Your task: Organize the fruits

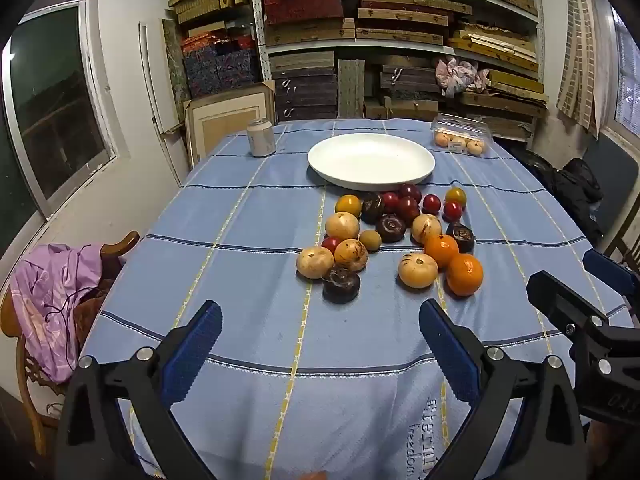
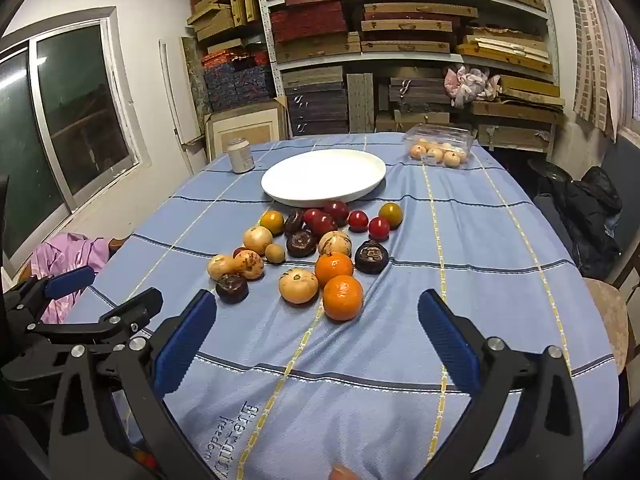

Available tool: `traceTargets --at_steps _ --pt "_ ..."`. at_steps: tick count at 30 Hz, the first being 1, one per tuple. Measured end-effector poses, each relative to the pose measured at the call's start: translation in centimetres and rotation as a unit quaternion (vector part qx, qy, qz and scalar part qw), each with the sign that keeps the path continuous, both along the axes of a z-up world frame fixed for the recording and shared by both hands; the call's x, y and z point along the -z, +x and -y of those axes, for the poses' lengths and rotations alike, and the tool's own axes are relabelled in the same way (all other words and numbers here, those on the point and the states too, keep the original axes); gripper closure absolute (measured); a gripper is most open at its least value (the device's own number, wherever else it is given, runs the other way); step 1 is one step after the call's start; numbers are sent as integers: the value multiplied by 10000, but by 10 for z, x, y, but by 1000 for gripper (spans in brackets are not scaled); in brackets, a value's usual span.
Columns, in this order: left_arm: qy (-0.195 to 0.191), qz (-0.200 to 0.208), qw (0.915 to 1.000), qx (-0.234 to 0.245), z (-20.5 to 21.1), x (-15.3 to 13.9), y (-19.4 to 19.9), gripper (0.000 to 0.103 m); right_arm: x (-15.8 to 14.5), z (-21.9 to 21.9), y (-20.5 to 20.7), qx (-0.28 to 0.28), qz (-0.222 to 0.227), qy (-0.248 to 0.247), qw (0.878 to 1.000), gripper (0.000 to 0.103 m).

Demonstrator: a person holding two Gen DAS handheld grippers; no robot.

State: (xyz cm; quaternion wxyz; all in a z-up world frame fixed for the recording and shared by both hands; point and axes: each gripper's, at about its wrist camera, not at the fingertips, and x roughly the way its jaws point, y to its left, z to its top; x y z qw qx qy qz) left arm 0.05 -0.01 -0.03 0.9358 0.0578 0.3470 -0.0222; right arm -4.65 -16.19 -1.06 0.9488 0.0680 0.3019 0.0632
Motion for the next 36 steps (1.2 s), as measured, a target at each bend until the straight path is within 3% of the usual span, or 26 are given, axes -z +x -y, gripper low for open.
traceTargets --at_steps 36 --pt "-43 -134 9999 25 5 10 1 4 0 0 -1 -13 16 46 10000 4"
